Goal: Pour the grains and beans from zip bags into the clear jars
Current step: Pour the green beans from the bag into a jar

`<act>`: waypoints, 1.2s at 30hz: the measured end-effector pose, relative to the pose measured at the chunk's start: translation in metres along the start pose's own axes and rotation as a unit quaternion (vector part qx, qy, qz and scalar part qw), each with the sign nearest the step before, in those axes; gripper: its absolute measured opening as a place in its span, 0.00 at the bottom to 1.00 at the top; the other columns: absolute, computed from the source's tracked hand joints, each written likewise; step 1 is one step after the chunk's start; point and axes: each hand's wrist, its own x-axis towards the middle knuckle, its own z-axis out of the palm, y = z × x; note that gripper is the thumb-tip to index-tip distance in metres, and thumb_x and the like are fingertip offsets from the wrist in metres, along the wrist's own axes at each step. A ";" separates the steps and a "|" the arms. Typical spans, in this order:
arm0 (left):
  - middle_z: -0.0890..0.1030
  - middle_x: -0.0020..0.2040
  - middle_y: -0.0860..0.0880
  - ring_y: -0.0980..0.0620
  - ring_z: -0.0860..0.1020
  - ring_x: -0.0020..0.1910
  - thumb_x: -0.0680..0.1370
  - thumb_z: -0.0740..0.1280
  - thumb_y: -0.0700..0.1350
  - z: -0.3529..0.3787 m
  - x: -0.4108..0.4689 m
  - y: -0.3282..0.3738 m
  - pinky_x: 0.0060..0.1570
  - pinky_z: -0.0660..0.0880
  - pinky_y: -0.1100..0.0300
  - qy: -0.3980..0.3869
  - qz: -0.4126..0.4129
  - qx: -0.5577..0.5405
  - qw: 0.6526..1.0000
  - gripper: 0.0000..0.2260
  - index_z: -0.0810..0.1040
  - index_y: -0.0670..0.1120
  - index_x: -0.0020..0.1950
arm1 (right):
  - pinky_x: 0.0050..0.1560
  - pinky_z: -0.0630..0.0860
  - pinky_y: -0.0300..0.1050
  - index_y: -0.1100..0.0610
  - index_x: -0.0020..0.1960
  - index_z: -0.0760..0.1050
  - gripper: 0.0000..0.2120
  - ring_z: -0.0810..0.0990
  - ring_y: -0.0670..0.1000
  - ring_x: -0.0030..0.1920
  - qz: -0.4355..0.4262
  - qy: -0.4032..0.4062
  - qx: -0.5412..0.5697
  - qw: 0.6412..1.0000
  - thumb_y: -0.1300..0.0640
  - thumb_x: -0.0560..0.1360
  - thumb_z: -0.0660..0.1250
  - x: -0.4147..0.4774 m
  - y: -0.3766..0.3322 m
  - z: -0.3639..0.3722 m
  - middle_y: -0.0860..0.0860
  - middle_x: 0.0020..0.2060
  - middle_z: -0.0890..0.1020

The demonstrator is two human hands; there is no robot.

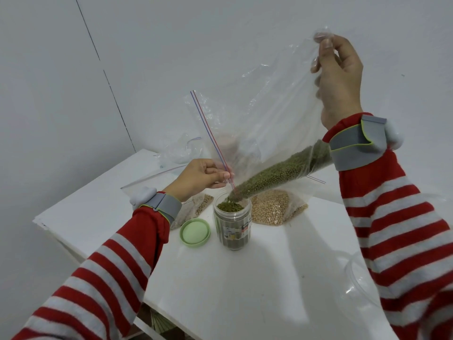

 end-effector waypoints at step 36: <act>0.86 0.45 0.44 0.51 0.84 0.46 0.75 0.71 0.35 -0.001 0.002 0.000 0.46 0.81 0.62 0.002 -0.003 -0.009 1.000 0.06 0.81 0.41 0.52 | 0.39 0.69 0.30 0.52 0.55 0.78 0.09 0.70 0.41 0.32 -0.009 -0.005 0.001 1.000 0.56 0.83 0.59 -0.003 -0.007 0.003 0.45 0.40 0.76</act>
